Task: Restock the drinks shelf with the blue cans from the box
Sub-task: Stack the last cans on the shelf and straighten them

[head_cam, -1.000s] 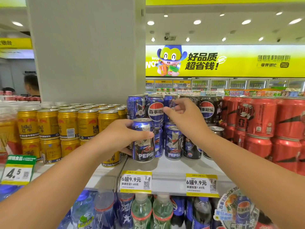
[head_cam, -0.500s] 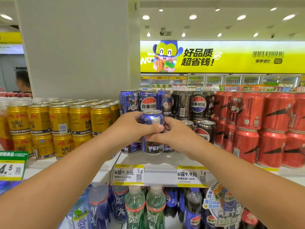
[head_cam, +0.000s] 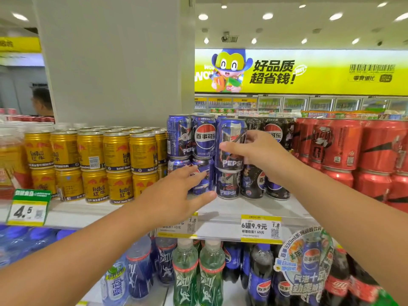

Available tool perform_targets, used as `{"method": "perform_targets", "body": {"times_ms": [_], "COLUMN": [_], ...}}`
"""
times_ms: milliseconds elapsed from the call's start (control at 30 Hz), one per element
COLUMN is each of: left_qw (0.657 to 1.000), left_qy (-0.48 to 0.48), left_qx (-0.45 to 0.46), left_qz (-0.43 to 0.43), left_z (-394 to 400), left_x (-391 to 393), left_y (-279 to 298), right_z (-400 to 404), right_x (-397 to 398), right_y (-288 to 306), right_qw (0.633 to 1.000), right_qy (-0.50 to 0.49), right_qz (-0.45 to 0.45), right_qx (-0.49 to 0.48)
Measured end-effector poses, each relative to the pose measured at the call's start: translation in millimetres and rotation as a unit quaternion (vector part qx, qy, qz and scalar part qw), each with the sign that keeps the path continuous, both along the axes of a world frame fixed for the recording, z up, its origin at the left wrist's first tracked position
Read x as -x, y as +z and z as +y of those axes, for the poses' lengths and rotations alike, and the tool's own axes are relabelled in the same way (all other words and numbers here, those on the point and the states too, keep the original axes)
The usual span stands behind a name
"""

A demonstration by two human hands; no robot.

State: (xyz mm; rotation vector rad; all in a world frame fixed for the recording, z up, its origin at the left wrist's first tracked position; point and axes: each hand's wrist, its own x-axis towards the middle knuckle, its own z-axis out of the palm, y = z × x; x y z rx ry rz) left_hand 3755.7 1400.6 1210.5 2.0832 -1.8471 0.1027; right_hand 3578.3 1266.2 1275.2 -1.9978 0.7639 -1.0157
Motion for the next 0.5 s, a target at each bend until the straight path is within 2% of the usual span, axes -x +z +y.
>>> {"method": "perform_targets", "body": {"times_ms": [167, 333, 500], "left_qw": [0.997, 0.997, 0.997], "left_qy": [0.003, 0.012, 0.018], "left_qx": [-0.030, -0.038, -0.062], "left_qz": [-0.076, -0.059, -0.052], "left_z": [6.8, 7.9, 11.7], "left_x": [-2.5, -8.4, -7.9], "left_y": [-9.9, -17.6, -17.5], "right_z": [-13.3, -27.0, -39.1], "right_x": [-2.1, -14.4, -28.5], "right_y": [19.0, 22.7, 20.7], "right_qw": [0.999, 0.996, 0.997], "right_qy": [-0.035, -0.081, -0.080], "right_qz": [-0.012, -0.025, -0.016], "right_qx": [0.011, 0.018, 0.017]}}
